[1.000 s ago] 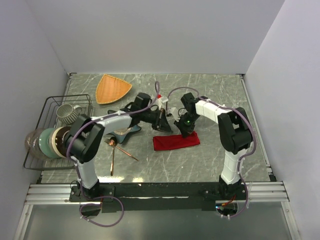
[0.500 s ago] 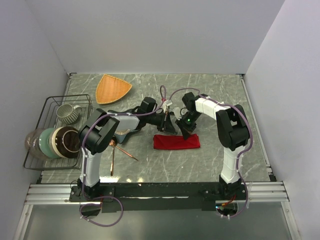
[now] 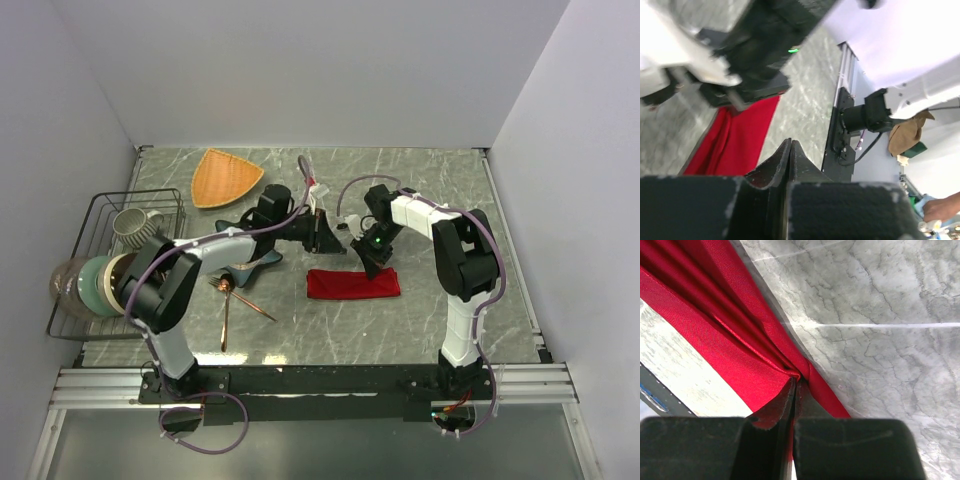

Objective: Fold the napkin into a case and place the utensils inside
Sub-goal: Smooth out the smaller rectangle-folded napkin at the center of the board.

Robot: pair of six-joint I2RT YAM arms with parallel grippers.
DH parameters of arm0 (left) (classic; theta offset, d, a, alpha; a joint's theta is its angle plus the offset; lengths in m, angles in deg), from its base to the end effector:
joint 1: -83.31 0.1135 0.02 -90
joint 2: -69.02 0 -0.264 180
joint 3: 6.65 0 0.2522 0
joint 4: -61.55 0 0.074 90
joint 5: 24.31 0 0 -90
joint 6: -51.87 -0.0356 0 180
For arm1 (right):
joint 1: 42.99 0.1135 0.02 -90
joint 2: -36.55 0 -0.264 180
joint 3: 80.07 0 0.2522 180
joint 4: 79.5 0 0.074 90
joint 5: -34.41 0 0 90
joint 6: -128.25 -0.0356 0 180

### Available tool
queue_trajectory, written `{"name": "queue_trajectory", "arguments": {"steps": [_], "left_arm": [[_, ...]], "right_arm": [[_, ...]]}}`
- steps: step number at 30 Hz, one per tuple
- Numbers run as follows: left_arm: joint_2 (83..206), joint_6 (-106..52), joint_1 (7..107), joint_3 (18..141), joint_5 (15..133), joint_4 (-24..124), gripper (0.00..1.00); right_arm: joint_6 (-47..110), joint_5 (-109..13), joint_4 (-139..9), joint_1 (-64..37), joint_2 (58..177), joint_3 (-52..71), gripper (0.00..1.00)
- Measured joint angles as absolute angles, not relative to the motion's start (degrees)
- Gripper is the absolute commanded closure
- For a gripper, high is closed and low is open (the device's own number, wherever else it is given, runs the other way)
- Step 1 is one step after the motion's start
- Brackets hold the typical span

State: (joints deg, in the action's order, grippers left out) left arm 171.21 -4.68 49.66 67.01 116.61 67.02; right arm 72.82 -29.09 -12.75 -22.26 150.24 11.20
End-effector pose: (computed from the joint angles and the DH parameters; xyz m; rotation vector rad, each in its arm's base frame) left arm 0.3061 -0.2369 0.2133 0.6604 2.0854 -1.5904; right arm 0.3318 0.1425 0.1532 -1.3931 2.6482 0.6968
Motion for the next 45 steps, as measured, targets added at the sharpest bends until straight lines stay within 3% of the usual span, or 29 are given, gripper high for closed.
{"name": "queue_trajectory", "arguments": {"steps": [10,27,45], "left_arm": [[173.1,7.2,49.2,55.9,116.4,80.5,0.99],[186.7,17.7,49.2,60.9,112.3,84.5,0.99],[176.4,15.7,47.6,60.7,112.4,85.0,0.99]], "right_arm": [[72.7,-28.5,-10.6,-22.6,152.1,13.3,1.00],[71.9,-27.1,-8.5,-23.5,153.9,15.3,1.00],[71.1,-27.0,-8.4,-23.5,154.1,15.4,1.00]]}}
